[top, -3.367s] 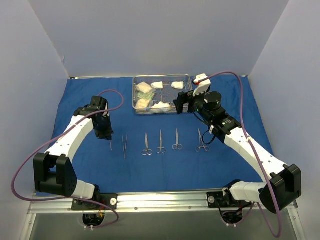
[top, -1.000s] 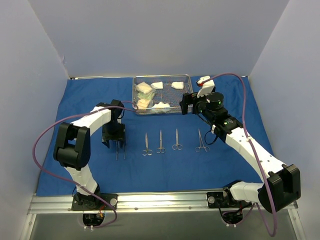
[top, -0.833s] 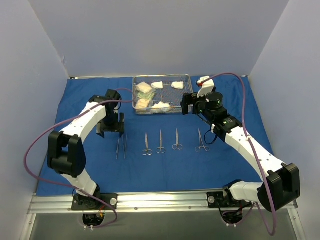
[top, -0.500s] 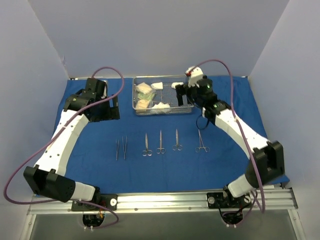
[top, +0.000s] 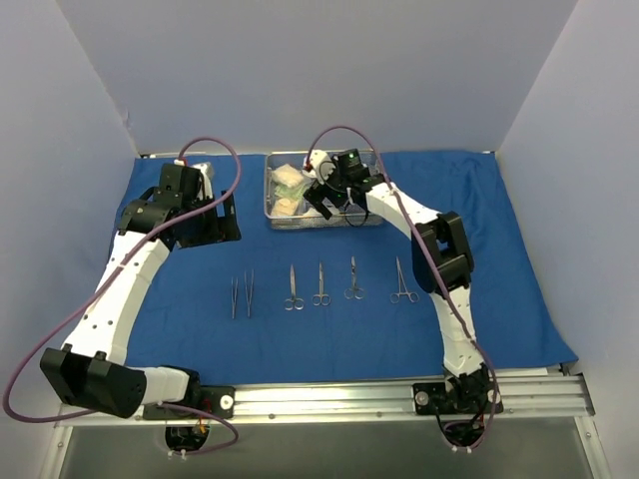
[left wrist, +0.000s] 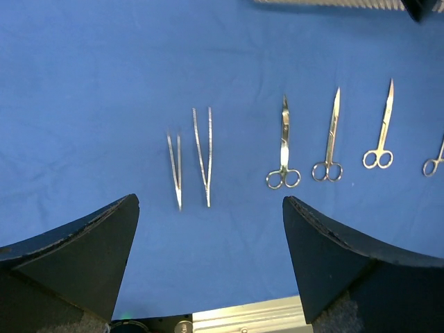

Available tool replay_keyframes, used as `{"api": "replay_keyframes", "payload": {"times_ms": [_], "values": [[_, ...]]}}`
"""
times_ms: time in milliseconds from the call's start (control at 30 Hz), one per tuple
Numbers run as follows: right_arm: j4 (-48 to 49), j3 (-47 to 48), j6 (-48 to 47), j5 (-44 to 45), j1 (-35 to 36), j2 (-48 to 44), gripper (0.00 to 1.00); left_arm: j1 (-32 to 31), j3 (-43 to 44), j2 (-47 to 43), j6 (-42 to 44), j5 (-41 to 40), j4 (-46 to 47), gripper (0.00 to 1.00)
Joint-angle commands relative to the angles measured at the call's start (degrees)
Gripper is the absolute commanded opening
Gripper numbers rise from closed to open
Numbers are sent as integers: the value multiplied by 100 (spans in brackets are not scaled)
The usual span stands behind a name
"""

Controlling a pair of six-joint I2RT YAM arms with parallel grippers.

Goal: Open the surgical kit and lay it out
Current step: Pick up the medical item from the container.

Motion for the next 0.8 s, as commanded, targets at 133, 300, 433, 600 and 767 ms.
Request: {"api": "replay_keyframes", "payload": {"times_ms": [133,300,433,600,767], "values": [[338,775,-63,-370,228,799,100,169,-295,172,74,699,572,94],[421,950,-131,-572,228,1037,99,213,-392,252,74,831,607,94],[-370,1433,-685,-705,219,1317,99,266,-445,234,109,858,607,94],[-1188,2163,-1029,-740,70,1660,97,362,-445,304,179,919,598,94],[-2259,2840,-1775,-1012,-27,1890,96,433,-357,480,267,972,554,94]]}}
